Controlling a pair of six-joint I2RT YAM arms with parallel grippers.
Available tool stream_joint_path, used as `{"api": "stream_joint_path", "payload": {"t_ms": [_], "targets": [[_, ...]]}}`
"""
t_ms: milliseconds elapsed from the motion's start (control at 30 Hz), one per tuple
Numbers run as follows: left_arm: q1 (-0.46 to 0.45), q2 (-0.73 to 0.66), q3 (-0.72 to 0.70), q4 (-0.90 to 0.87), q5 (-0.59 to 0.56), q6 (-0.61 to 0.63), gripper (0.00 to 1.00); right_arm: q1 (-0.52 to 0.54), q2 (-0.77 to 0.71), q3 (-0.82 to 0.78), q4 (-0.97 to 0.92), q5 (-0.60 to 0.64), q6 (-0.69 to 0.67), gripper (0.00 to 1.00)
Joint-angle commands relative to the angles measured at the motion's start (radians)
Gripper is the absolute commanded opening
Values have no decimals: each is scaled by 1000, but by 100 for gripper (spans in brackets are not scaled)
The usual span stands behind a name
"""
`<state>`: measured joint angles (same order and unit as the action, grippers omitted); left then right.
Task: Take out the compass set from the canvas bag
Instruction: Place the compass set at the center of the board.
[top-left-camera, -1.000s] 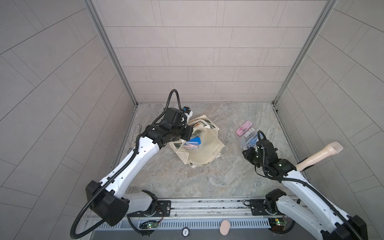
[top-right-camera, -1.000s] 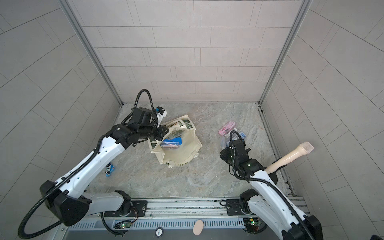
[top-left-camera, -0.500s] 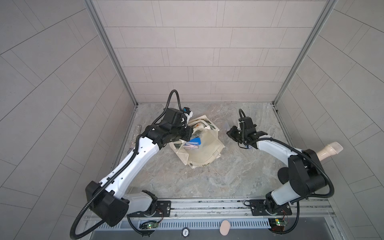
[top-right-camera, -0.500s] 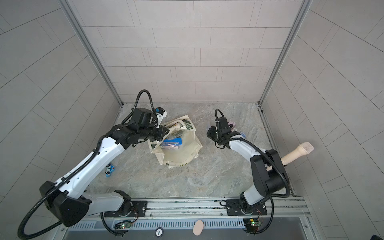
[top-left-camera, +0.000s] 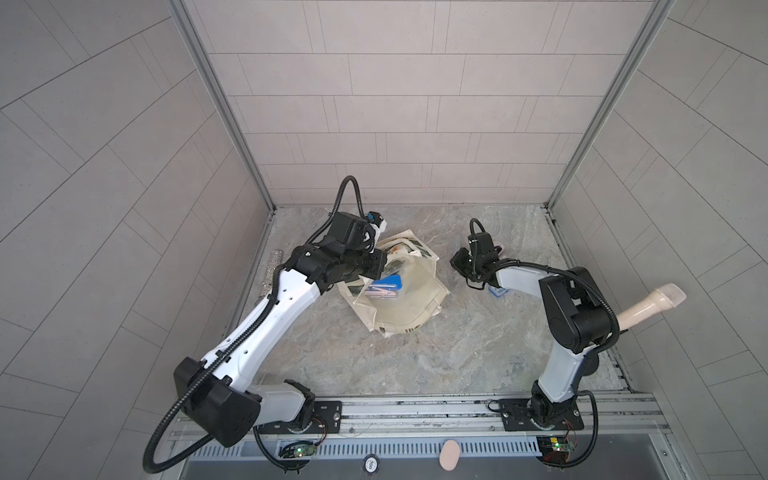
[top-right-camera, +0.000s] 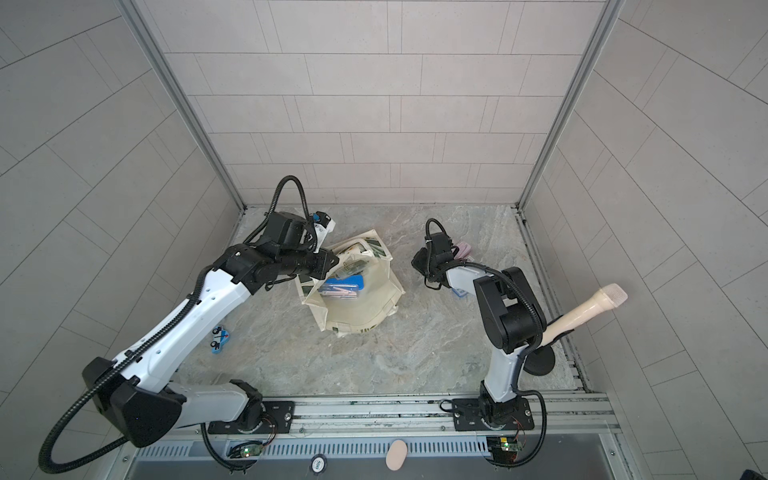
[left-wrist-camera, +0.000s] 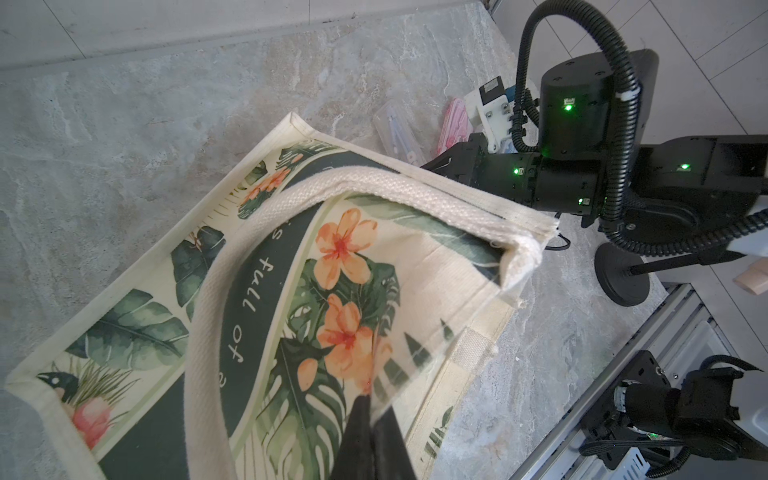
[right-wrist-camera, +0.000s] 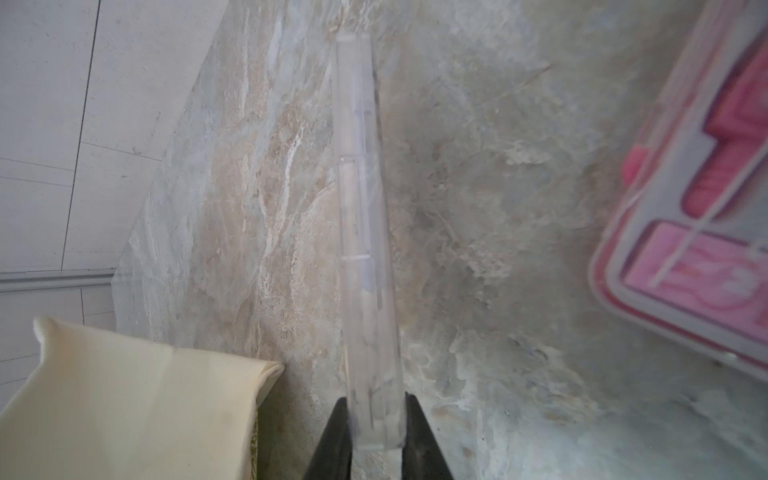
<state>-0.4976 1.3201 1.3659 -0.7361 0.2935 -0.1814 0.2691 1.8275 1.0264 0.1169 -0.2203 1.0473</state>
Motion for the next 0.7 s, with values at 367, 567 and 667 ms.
{"api": "stream_joint_path", "payload": {"t_ms": [367, 567, 667], "targets": [[7, -17, 65, -88, -48, 19, 0, -11, -20, -37, 24, 26, 24, 49], [7, -15, 48, -60, -42, 14, 0, 2, -227, -93, -173, 19, -100, 49], [6, -14, 24, -34, -38, 6, 0, 25, -336, -132, -259, -4, -165, 49]]}}
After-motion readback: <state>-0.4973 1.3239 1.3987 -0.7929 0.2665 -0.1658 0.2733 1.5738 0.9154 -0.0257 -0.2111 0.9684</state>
